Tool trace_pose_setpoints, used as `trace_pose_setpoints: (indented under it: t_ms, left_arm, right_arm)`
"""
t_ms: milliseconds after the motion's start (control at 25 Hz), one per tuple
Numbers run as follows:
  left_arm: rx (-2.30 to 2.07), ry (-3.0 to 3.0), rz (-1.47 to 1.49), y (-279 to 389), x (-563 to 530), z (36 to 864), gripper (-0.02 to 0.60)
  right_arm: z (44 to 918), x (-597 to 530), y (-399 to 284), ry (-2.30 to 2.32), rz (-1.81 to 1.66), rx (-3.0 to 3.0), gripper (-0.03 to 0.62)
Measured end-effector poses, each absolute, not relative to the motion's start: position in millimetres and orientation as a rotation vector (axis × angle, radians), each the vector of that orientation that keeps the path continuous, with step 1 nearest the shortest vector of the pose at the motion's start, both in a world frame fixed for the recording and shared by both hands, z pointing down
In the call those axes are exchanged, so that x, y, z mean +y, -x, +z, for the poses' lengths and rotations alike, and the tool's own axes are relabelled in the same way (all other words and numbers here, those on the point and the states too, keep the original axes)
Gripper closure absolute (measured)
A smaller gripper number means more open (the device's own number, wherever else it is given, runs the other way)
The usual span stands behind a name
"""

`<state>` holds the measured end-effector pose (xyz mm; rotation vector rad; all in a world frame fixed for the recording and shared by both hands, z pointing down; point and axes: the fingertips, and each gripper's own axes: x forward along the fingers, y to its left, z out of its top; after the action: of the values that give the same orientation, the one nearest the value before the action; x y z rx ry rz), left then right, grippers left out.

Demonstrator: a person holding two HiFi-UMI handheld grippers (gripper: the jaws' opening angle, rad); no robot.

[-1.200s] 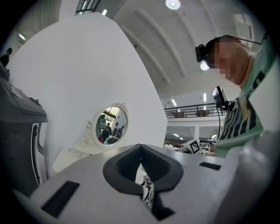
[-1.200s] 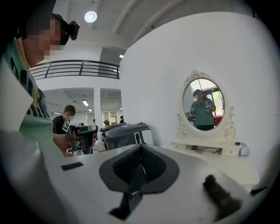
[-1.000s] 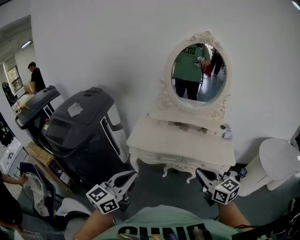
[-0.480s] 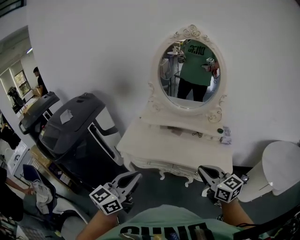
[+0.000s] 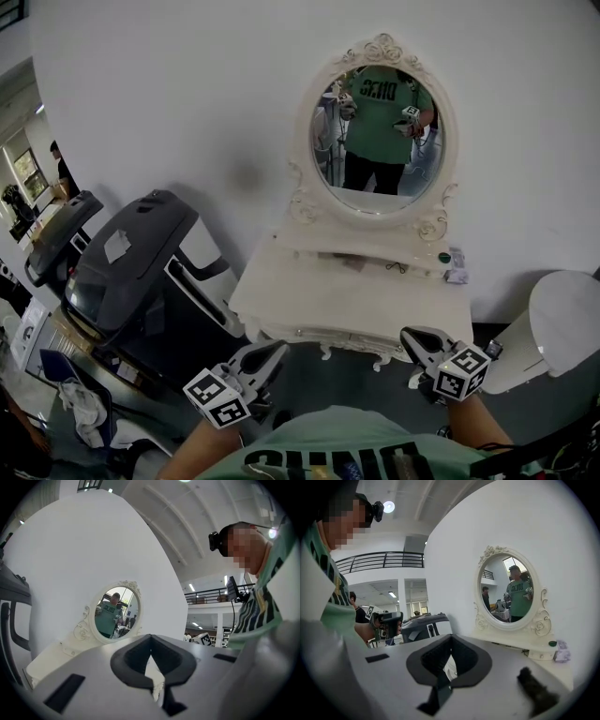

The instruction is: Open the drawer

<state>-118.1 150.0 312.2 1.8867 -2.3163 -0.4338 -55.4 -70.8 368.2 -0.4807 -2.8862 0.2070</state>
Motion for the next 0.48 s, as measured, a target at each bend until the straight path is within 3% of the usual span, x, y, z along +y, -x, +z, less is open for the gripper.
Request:
trace_pose_setpoints:
  t_ms: [480]
  left_arm:
    - [-2.201, -2.069, -0.343, 272, 224, 296, 0.572]
  right_arm:
    - [332, 8, 185, 0.253, 0.19, -2.946, 0.583]
